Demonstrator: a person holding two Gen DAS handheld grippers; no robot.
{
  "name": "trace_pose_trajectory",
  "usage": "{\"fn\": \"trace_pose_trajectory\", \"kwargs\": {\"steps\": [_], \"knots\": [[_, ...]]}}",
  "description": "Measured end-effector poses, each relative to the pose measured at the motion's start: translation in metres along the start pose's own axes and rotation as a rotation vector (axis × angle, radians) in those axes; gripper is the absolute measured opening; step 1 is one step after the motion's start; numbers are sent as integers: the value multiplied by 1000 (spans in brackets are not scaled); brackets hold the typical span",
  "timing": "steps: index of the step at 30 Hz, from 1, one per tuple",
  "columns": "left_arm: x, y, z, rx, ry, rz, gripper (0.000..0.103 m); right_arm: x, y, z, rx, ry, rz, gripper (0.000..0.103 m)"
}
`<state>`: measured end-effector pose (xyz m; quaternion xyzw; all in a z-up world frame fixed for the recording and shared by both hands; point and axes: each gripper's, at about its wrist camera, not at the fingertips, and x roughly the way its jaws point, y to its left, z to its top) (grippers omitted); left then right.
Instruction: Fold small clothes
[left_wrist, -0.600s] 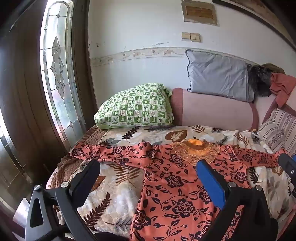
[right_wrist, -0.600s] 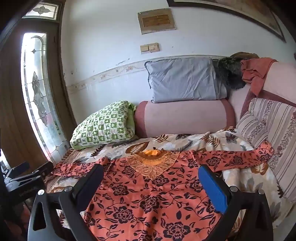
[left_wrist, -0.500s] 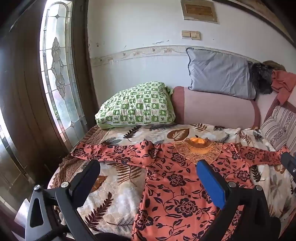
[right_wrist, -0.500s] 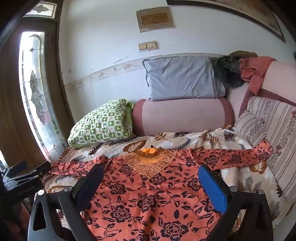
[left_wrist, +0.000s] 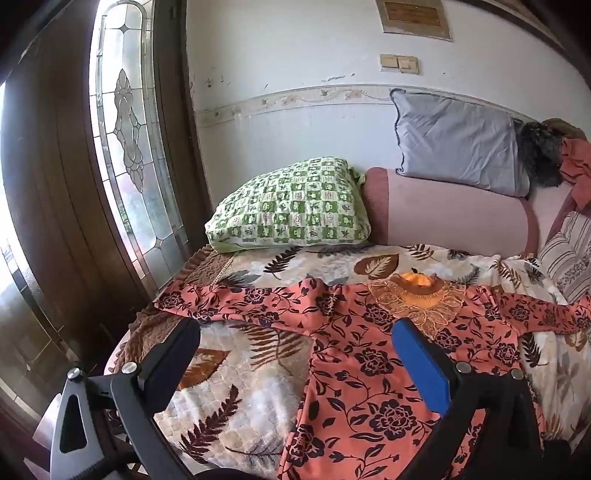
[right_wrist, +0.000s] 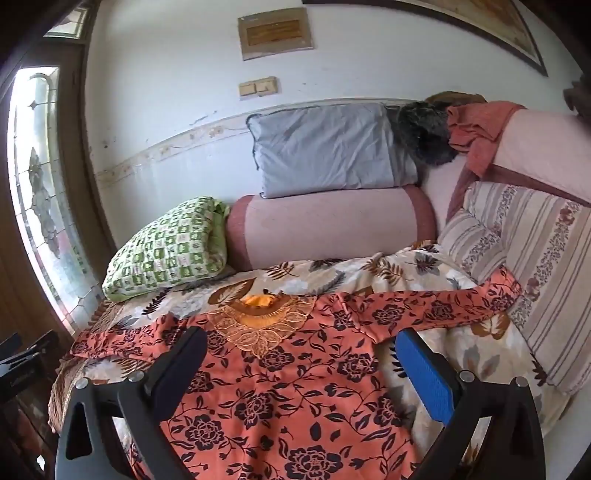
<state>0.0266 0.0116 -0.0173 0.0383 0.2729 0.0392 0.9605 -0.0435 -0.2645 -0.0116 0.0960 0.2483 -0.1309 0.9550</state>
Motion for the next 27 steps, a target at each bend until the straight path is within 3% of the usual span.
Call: {"fn": "trace_pose_trajectory", "kwargs": {"steps": [27], "knots": [[19,25,-4,-37,32,62,103,15,7,-3,-23,38,-20,103]]}}
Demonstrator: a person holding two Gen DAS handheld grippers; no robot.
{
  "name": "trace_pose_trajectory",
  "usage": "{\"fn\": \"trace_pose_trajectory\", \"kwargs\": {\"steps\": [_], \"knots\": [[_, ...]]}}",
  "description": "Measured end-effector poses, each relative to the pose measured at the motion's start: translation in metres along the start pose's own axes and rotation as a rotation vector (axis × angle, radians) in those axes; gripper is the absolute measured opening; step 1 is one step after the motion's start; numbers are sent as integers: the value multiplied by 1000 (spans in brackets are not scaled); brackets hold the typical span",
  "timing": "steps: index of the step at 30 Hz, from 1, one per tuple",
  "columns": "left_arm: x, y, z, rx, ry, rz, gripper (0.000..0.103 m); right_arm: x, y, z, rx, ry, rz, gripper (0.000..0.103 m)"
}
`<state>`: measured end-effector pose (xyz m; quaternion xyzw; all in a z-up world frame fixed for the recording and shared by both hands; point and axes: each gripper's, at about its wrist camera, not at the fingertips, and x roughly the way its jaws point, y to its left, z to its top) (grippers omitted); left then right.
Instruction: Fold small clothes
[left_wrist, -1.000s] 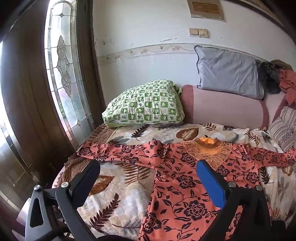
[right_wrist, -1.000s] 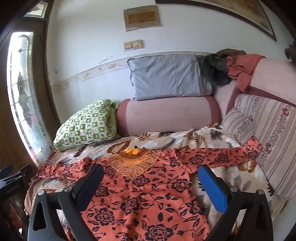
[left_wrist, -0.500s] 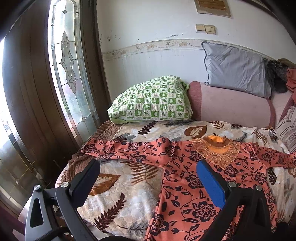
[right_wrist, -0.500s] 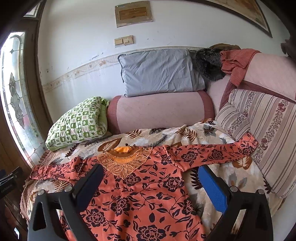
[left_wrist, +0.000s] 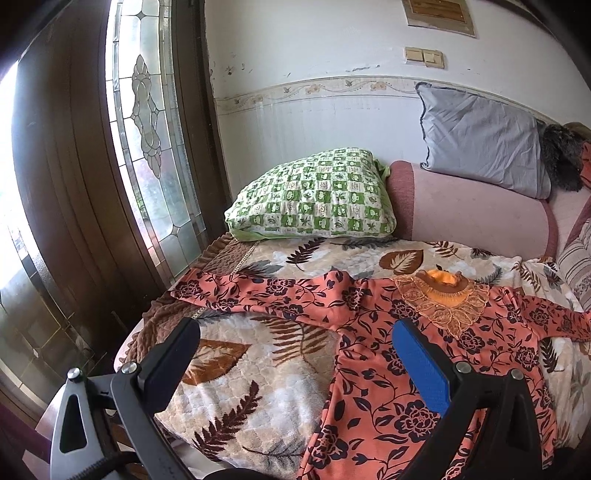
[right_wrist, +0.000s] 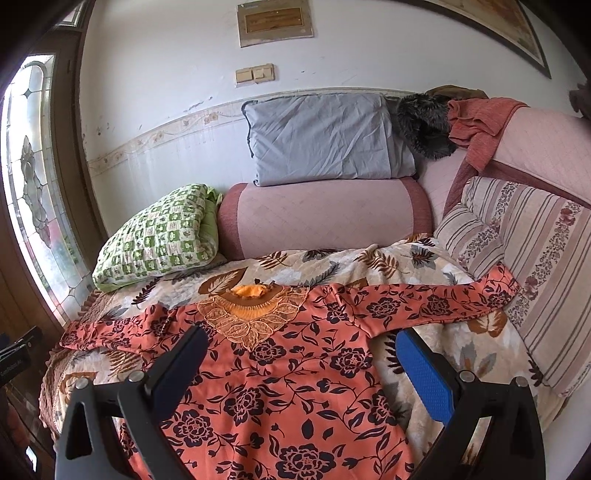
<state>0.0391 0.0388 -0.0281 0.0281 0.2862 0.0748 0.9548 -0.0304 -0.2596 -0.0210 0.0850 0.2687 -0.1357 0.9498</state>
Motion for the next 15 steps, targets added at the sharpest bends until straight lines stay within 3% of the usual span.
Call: {"fn": "trace_pose_trajectory", "kwargs": {"steps": [15], "knots": [[-1,6,1,-7,0,4,103,-3,1,1,-2,-4,3,103]]}}
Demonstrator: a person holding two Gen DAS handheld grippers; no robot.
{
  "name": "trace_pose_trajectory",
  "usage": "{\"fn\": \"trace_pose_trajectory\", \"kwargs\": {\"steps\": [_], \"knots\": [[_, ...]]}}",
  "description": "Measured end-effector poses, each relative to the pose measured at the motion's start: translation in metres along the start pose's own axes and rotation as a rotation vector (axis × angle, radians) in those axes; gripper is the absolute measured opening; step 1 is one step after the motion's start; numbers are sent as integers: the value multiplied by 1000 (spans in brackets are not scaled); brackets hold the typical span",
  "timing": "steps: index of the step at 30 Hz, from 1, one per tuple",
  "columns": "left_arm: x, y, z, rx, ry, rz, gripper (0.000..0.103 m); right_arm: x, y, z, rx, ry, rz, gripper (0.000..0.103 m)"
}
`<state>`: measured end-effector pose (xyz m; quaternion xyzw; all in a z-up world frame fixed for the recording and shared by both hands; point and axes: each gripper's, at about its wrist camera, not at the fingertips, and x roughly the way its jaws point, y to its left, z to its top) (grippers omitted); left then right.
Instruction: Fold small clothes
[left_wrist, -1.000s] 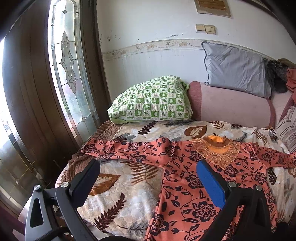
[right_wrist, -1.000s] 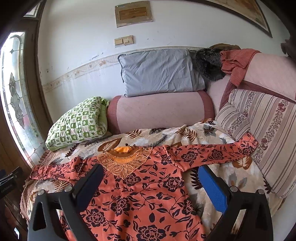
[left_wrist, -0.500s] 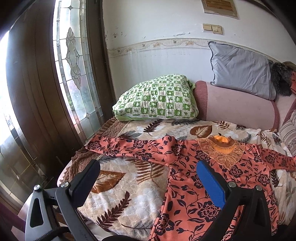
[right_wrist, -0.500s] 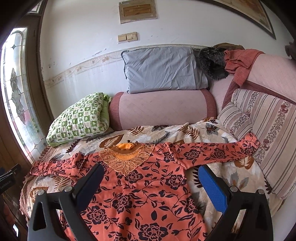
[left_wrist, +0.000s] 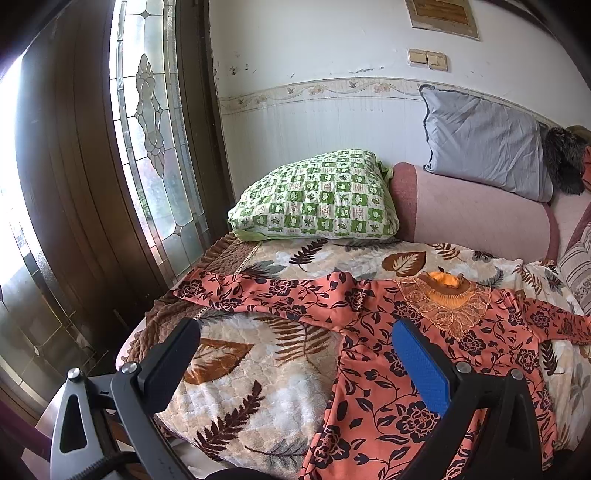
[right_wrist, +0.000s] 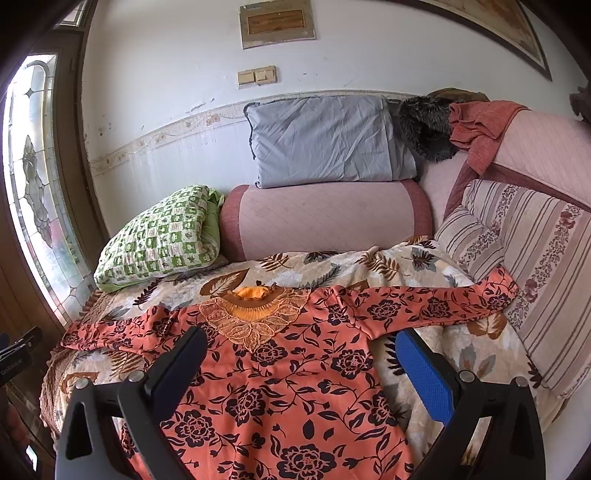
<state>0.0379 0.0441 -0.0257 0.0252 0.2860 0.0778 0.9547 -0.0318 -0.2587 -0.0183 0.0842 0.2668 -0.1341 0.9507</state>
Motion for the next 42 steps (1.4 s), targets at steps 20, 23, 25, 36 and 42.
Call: {"fn": "trace_pose_trajectory", "kwargs": {"steps": [20,23,25,36,42], "knots": [[6,-7,2,6,9,-2,103,6,-6,0,3,6,-5,103],[9,-12,2,15,13,0,103,11,-9,1,7,12,-5,103],[10,-16,3,20,17,-2,103,14,-11,2,9,17,-6,103],[19,-34,4,50,34,-9,103,33,-19,-1,20,45,-5,103],[31,-49,7,67,47,-22,103,48,-30,-2,31,59,-18,103]]}}
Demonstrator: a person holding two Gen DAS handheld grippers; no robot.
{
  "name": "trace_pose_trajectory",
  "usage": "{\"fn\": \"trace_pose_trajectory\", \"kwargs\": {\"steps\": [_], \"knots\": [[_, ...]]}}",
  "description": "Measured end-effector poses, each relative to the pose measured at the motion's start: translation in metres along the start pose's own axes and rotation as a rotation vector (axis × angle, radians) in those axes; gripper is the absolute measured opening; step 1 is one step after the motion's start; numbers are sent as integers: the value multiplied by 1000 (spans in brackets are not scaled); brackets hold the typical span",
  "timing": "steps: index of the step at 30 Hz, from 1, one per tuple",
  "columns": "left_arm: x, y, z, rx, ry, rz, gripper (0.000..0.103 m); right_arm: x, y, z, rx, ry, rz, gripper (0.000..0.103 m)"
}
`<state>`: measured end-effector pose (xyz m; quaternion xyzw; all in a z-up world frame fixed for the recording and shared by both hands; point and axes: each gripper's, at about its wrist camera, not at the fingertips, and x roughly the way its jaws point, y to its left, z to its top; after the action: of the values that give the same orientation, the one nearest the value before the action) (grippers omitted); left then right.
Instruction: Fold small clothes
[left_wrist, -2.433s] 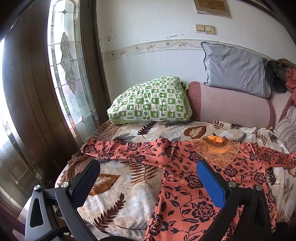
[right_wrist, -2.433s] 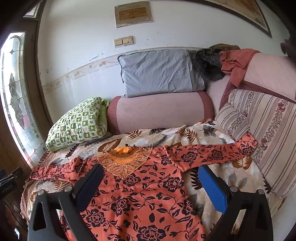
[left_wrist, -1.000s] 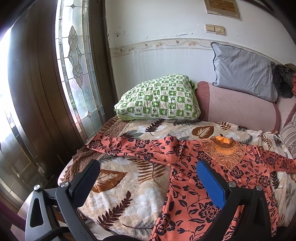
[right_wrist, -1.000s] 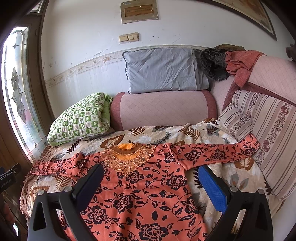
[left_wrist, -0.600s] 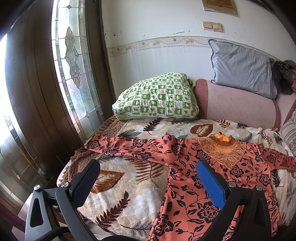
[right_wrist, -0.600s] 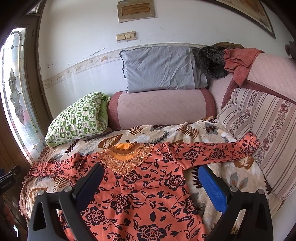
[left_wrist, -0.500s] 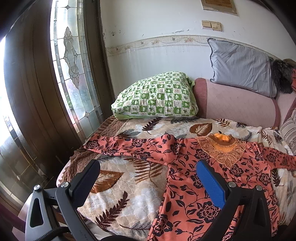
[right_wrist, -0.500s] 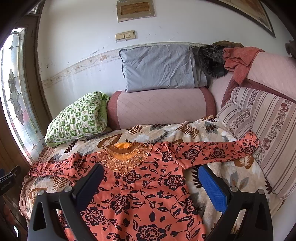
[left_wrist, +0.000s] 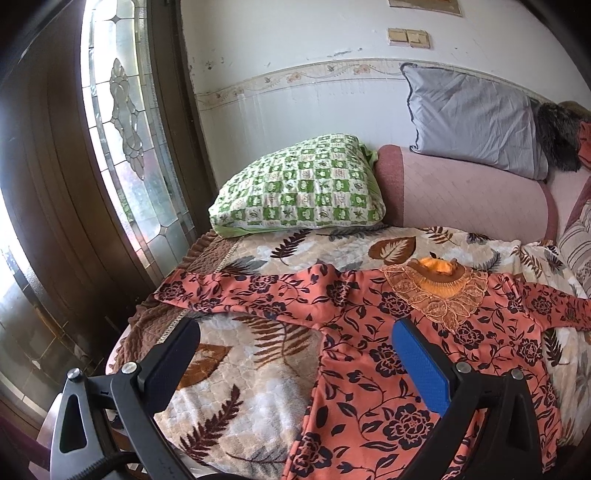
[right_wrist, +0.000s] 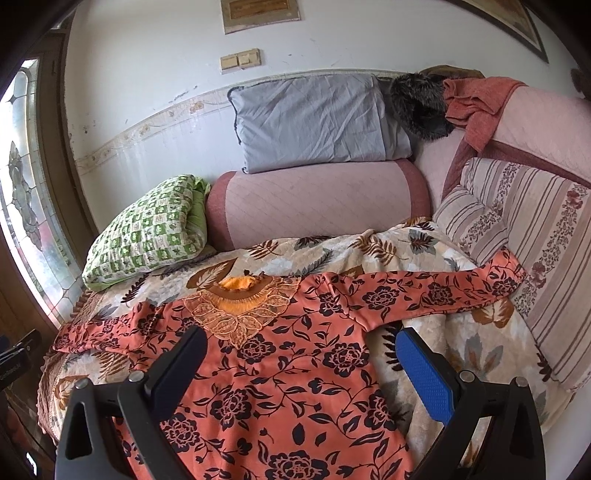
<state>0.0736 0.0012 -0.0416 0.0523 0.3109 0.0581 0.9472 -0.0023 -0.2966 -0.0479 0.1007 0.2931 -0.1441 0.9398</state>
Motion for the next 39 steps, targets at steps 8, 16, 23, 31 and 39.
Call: {"fn": "trace_pose_trajectory", "kwargs": {"steps": [8,16,23,31,39], "knots": [[124,-64,-24,56,321,-158,103,54,-96,6,84,24,1,103],[207,-130,-46,41,418,-210,103,154,-300,6,462,80,-72,103],[253,-158,-52,47,426,-212,103,200,-428,-6,880,19,-142,84],[266,-170,-65,82,433,-198,103,234,-473,-15,1009,-6,-270,26],[263,-171,-68,102,426,-218,103,218,-439,16,913,-67,-184,6]]}}
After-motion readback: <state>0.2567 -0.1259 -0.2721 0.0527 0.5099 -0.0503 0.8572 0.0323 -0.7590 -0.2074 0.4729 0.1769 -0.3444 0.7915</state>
